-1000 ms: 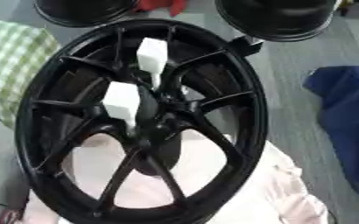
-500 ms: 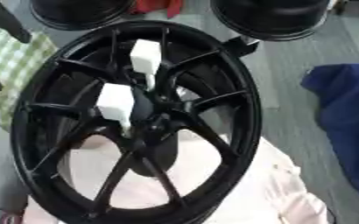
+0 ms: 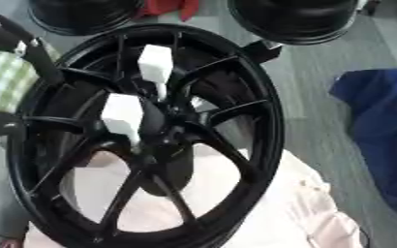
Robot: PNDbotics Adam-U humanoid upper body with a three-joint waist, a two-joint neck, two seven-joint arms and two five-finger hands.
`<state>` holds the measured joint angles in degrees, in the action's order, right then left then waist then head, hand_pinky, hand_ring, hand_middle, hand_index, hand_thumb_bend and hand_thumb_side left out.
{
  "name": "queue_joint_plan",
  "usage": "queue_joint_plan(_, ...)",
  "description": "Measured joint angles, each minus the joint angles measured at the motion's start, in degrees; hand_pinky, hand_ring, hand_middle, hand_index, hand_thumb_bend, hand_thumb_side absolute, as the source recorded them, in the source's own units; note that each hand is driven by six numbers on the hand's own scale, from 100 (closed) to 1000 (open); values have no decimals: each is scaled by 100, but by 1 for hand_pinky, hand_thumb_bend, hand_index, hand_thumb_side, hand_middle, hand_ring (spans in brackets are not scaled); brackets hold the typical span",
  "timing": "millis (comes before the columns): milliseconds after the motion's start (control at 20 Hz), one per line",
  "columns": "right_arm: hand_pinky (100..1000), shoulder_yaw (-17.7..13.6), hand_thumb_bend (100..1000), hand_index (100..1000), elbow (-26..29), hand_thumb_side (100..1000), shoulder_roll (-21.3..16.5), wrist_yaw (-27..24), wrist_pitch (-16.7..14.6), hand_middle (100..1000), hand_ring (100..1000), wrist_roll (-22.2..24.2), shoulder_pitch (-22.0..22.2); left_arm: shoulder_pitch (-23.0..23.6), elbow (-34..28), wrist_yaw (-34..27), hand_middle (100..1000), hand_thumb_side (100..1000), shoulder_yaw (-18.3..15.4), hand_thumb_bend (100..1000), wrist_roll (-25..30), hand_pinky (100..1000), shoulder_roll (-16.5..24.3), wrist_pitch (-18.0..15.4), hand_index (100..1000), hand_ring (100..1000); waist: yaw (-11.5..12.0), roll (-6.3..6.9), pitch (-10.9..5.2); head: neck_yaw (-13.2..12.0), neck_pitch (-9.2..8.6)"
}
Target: Pull the pin out of the wheel hub.
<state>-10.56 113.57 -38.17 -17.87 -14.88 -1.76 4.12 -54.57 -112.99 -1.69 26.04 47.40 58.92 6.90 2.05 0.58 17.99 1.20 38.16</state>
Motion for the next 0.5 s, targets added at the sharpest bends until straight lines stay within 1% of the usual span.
queue_joint_plan(200, 740, 2, 290, 736, 0, 303, 0, 1, 5, 539, 631, 5, 15, -341, 146, 20, 713, 654, 256, 342, -30, 898, -283, 420, 883, 774, 2, -6, -36, 21, 0)
queue_joint_plan(350, 739, 4, 290, 736, 0, 305, 0, 1, 22, 539, 631, 20, 40, -535, 289, -19, 726, 625, 416, 378, -167, 909, -506, 773, 894, 786, 3, -15, -46, 38, 1)
queue_joint_plan(400, 739, 5, 290, 736, 0, 305, 0, 1, 29, 538, 631, 26, 43, -580, 325, -27, 729, 595, 458, 403, -231, 918, -565, 888, 896, 792, 3, -20, -56, 42, 1)
queue_joint_plan(450, 739, 7, 290, 736, 0, 305, 0, 1, 33, 538, 630, 28, 44, -613, 357, -28, 730, 588, 499, 413, -301, 921, -617, 1002, 897, 794, 3, -23, -68, 45, 2)
queue_joint_plan(500, 739, 12, 290, 735, 0, 304, 1, 1, 40, 538, 630, 31, 44, -642, 382, -28, 736, 559, 538, 450, -367, 933, -662, 1111, 900, 807, 3, -24, -72, 47, 3)
